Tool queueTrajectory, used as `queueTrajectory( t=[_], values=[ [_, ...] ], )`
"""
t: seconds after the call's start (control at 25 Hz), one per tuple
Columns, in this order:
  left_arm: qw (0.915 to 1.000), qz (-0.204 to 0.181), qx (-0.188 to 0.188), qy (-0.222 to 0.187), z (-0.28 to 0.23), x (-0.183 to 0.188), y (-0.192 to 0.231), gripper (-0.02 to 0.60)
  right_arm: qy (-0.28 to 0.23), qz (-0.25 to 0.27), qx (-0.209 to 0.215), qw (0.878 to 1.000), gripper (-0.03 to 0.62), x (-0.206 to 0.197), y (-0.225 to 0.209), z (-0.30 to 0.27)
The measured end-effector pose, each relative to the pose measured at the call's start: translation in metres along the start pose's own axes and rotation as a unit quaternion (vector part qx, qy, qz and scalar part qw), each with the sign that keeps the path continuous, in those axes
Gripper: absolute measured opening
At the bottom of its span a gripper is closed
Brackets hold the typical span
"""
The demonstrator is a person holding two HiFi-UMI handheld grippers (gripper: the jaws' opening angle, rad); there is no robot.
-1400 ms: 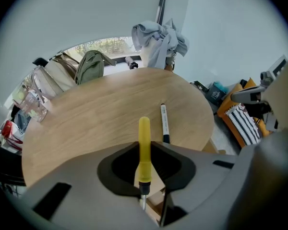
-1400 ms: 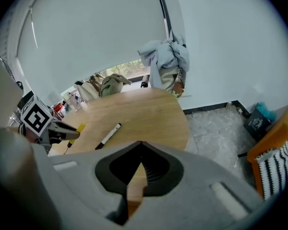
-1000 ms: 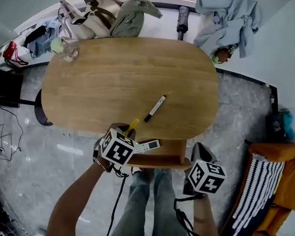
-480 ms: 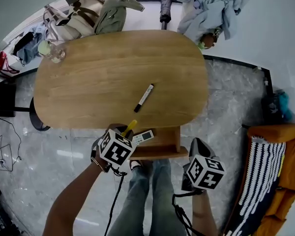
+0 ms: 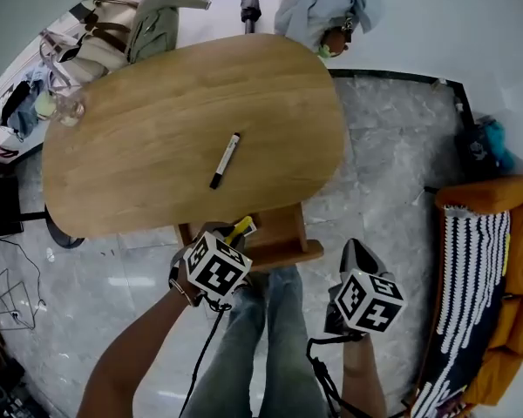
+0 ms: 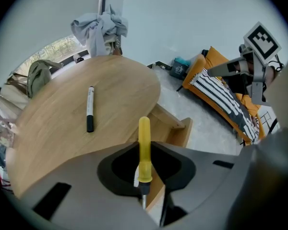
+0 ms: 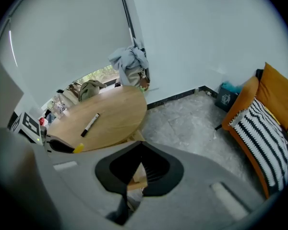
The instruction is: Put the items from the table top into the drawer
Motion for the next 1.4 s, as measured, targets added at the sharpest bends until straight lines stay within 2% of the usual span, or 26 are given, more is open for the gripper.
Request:
queueTrajectory(
  t=[0.32,0.68,0.92,1.08,1.24,1.4],
  values=[
    [0.9985,-0.027,-0.034,0.033,-0.048,-0.009,-0.027,0.071,-0.001,-0.054,-0.039,0.998,0.005,-0.027,-0.038,0.008],
    [0.9947,-0.054,-0.061,0.062,-0.091,-0.014,-0.038,0.071,-0.001,-0.102,-0.085,0.991,0.005,-0.051,-0.072,0.015],
    [0.9923,-0.073,-0.071,0.071,-0.108,-0.012,-0.043,0.071,-0.003,-0.125,-0.100,0.987,0.005,-0.063,-0.077,0.017],
    [0.9915,-0.070,-0.084,0.071,-0.114,-0.010,-0.047,0.075,-0.004,-0.130,-0.107,0.986,0.005,-0.065,-0.079,0.020],
    [0.9907,-0.069,-0.096,0.067,-0.111,-0.009,-0.052,0.139,-0.005,-0.130,-0.108,0.986,0.005,-0.064,-0.078,0.022],
    [0.9918,-0.060,-0.094,0.063,-0.098,-0.010,-0.044,0.146,-0.003,-0.121,-0.099,0.988,0.005,-0.054,-0.065,0.021]
  ],
)
Point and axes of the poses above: the fingertips, and each gripper's own axes: z backward along the fingers, y to its left, x out of its top, the point moved 4 cm from there along z, backward along the fingers, and after that the axes turned 2 degrees about -x, right-handed, at the moved point
